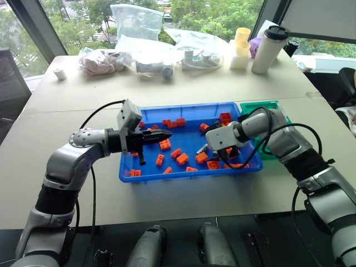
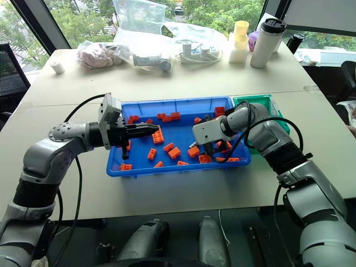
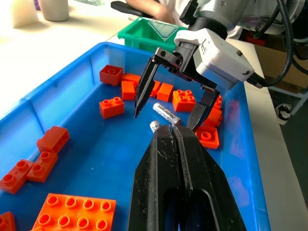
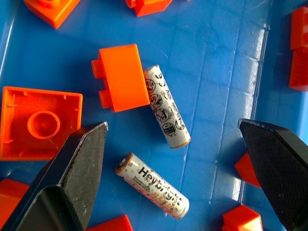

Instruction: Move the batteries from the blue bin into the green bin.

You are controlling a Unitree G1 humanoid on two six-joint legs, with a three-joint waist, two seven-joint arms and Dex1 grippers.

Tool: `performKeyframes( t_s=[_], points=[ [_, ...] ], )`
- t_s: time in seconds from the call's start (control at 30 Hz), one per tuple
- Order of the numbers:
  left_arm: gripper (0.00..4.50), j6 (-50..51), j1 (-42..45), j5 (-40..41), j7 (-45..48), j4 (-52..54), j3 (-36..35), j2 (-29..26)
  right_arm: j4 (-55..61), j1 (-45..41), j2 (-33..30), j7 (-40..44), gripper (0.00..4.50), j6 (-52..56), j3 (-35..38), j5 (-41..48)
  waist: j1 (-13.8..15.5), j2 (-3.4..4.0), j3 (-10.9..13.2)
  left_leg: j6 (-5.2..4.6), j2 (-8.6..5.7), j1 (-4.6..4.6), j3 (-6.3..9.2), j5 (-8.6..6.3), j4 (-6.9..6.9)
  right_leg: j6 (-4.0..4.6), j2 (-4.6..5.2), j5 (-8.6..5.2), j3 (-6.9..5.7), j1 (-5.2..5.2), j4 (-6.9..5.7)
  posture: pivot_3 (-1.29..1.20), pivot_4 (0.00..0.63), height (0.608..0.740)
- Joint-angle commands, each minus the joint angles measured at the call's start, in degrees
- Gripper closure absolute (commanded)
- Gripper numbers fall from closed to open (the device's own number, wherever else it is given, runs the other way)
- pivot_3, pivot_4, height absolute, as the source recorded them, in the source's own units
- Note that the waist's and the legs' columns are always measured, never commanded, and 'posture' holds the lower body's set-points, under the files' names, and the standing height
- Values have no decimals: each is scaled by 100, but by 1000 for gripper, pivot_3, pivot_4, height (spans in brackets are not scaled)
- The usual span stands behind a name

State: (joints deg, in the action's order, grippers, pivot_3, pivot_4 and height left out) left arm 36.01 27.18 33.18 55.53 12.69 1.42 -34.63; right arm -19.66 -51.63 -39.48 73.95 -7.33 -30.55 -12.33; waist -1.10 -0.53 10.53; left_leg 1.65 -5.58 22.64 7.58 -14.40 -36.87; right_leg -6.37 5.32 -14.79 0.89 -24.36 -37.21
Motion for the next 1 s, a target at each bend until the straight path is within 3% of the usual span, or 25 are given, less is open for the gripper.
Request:
performKeyframes(
  t_s=[0.03,0.13,0.37,0.5,0.6,0.8,0.9,1.0],
  points=[
    [4500,24,-107,125,-131,398,-217,-56,-608,-432,295,300,24,-504,-159,-161,0,0,0,1,2,0,0,0,0,1,-2,1,0,0,0,0,150,740],
    [4500,62,-180,142,-218,514,-247,-55,-1039,-623,505,515,811,-737,-208,-197,6,0,0,1,2,0,0,0,0,1,-2,1,1,0,1,0,150,740],
    [4500,16,-241,137,-277,463,-290,-73,-1892,-947,869,778,4390,-908,-243,-365,11,0,0,2,2,-1,1,0,-3,3,-3,2,1,1,0,0,150,740],
    [4500,-45,-244,116,-270,399,-278,-56,-1730,-968,812,544,4495,-752,98,-236,15,0,0,2,2,-1,1,0,-4,3,-4,3,1,1,0,0,150,740],
    [4500,-131,-219,84,-216,284,-229,-17,-876,-842,361,173,4495,-436,818,87,38,3,2,2,2,1,1,0,-4,3,-3,3,2,-2,-2,0,150,740],
    [4500,-253,-186,54,-37,98,-102,17,1023,-396,-880,-622,4495,1762,2489,269,76,6,3,2,-1,44,4,0,-16,1,0,5,0,-35,0,0,150,740],
    [4500,-321,-92,15,134,-82,30,60,1660,293,-1570,-915,4495,3104,3311,189,116,5,2,-2,-2,45,5,-2,-15,1,3,5,0,-33,1,0,150,740],
    [4500,-345,91,-28,279,-235,136,113,2080,985,-1713,-1178,4495,3781,3769,351,129,5,2,-15,-2,45,0,-10,-18,1,11,5,1,-31,2,0,150,740]
  ],
)
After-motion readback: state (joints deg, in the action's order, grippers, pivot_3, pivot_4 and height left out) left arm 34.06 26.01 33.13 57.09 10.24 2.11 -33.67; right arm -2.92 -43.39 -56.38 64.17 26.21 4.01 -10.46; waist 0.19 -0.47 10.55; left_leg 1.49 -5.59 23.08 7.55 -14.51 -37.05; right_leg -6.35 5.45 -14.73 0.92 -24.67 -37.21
